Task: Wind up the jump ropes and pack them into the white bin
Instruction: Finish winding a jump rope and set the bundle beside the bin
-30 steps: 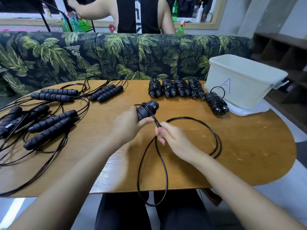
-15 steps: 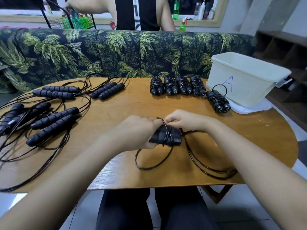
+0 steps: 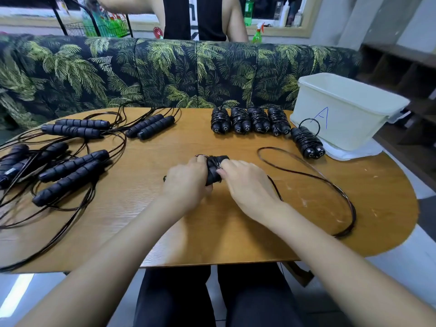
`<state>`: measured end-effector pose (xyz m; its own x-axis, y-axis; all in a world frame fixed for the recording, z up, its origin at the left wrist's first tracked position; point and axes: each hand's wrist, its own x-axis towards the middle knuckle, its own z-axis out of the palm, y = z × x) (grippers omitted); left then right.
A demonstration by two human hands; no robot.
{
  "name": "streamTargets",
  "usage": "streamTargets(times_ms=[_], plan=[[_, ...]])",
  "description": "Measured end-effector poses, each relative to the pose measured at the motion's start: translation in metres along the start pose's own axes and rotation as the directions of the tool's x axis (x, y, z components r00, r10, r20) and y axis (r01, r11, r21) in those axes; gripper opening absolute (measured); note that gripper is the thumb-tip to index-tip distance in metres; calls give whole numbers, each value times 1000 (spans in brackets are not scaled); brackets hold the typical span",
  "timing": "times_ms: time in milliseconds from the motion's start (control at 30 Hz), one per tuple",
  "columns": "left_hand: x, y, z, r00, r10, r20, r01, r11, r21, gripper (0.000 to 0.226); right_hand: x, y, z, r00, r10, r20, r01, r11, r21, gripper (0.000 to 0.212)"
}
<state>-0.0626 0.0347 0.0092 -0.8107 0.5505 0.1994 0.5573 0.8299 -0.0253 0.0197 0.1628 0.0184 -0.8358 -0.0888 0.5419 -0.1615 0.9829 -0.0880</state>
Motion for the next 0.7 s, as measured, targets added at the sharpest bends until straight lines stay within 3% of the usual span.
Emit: streamTargets(times_ms=[100, 200, 333, 467, 533, 600, 700], plan=[[-5, 9, 1, 998, -57, -13, 54, 983, -176, 36, -10, -1, 1, 968, 245, 51, -250, 945, 209, 28], [-7, 11, 3, 994, -108, -10, 99, 938, -332, 39, -12, 0, -2, 928, 362, 83, -369, 872, 321, 32], [1, -1, 2, 978, -197, -68, 121, 801, -587, 42, -18, 6, 0, 840, 437, 322, -536, 577, 616, 42], [0, -4, -4, 997, -66, -45, 21, 768, -641, 43, -18, 14, -4, 783, 525, 334, -569, 387, 726, 22], [-1, -8, -5, 1000, 7, -13, -13, 741, -671, 49, -15, 24, -9, 785, 498, 370, -556, 301, 775, 60], [-2, -10, -8, 997, 73, 22, -36, 704, -709, 42, -16, 36, -12, 848, 360, 389, -501, 300, 812, 87], [-5, -5, -19, 976, 193, 103, -44, 632, -773, 19, -20, 40, -14, 911, 170, 376, -410, 278, 869, 77]])
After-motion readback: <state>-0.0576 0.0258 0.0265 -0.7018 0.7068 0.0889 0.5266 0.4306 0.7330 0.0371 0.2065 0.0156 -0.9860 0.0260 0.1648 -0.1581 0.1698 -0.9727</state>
